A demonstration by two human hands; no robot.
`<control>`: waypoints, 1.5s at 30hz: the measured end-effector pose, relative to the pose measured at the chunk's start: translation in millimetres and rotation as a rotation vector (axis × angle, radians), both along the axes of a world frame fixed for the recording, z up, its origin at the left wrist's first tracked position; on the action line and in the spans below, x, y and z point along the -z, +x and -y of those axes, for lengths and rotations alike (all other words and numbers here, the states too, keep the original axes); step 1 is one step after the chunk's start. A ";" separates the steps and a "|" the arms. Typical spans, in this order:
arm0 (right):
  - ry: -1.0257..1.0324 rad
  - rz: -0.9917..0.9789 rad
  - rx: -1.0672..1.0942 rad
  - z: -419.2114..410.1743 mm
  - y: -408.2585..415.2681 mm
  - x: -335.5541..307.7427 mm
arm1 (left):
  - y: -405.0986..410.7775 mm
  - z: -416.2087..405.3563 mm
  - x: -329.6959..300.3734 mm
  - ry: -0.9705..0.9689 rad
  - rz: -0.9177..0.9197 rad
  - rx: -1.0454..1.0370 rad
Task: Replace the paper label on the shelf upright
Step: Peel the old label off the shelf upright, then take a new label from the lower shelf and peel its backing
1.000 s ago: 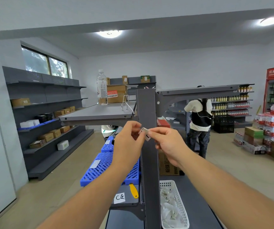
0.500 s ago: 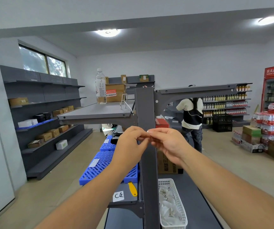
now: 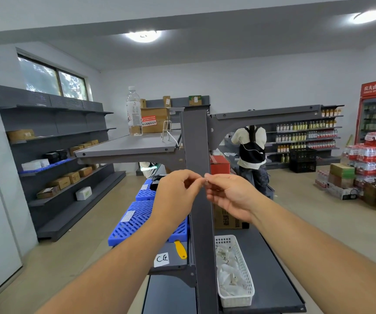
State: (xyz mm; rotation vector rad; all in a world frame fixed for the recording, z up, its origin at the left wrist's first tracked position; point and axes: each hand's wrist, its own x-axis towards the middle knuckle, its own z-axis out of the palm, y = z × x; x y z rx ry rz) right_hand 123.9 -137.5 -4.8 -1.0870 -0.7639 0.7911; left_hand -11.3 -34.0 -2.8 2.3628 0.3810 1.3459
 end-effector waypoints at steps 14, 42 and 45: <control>0.138 -0.109 -0.032 -1.9 12.7 34.1 | 10.3 1.6 21.1 0.155 0.011 0.039; -0.750 0.765 0.493 -29.4 81.0 177.0 | -51.6 -69.1 90.6 -0.105 -0.189 -0.244; -0.746 0.780 0.480 -30.1 73.8 170.2 | -50.1 -75.9 99.6 -0.085 -0.240 -0.263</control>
